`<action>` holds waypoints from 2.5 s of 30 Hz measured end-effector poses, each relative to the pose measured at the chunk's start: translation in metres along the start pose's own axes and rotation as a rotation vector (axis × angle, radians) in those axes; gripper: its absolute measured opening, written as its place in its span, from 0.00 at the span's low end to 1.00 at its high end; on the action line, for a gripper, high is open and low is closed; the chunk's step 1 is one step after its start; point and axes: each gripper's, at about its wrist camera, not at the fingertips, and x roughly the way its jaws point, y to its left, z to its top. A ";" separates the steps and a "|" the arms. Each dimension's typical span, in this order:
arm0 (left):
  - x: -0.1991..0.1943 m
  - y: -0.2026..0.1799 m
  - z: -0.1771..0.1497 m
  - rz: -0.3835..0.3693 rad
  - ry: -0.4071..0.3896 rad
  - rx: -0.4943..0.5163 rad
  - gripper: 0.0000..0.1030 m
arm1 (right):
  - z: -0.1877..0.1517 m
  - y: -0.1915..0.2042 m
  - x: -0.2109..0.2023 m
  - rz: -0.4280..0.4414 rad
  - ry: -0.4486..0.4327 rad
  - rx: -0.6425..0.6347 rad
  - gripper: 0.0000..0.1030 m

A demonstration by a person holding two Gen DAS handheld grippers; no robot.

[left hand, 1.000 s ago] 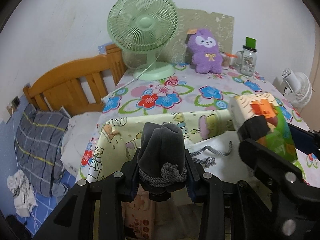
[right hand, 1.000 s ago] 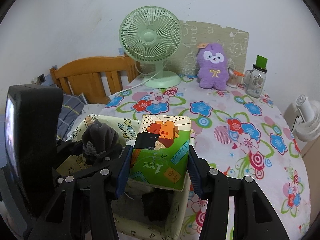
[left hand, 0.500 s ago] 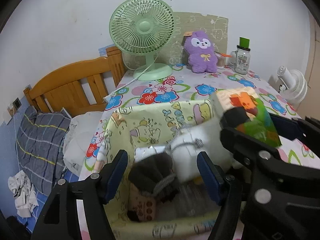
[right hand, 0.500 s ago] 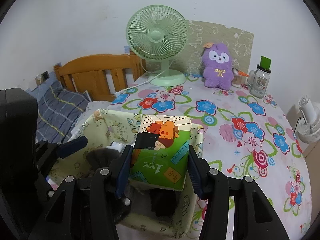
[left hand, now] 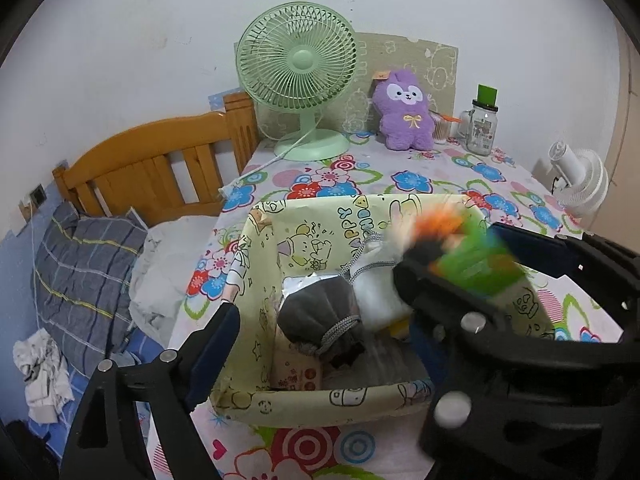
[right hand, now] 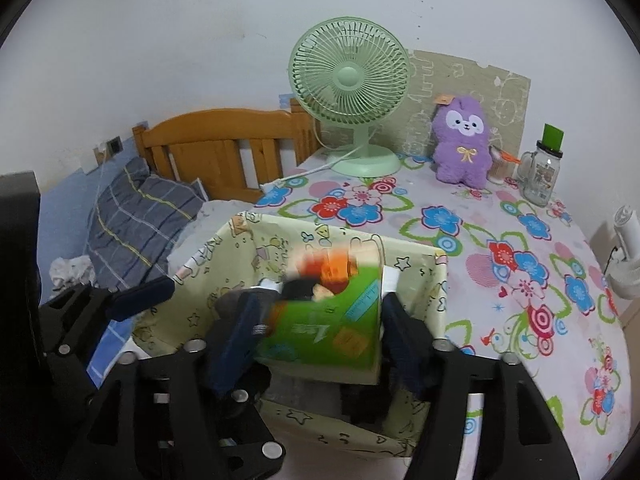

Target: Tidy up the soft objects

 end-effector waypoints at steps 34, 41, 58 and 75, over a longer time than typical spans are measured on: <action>-0.047 -0.077 0.002 -0.077 -0.083 0.042 0.91 | -0.027 -0.061 -0.092 -0.239 -0.096 0.108 0.98; -0.057 -0.098 0.002 -0.082 -0.102 0.057 0.91 | -0.033 -0.075 -0.111 -0.280 -0.115 0.120 0.99; -0.079 -0.138 0.006 -0.101 -0.142 0.087 0.97 | -0.042 -0.105 -0.152 -0.331 -0.157 0.147 0.99; -0.105 -0.145 0.012 -0.066 -0.212 0.061 0.98 | -0.043 -0.127 -0.187 -0.364 -0.218 0.162 0.99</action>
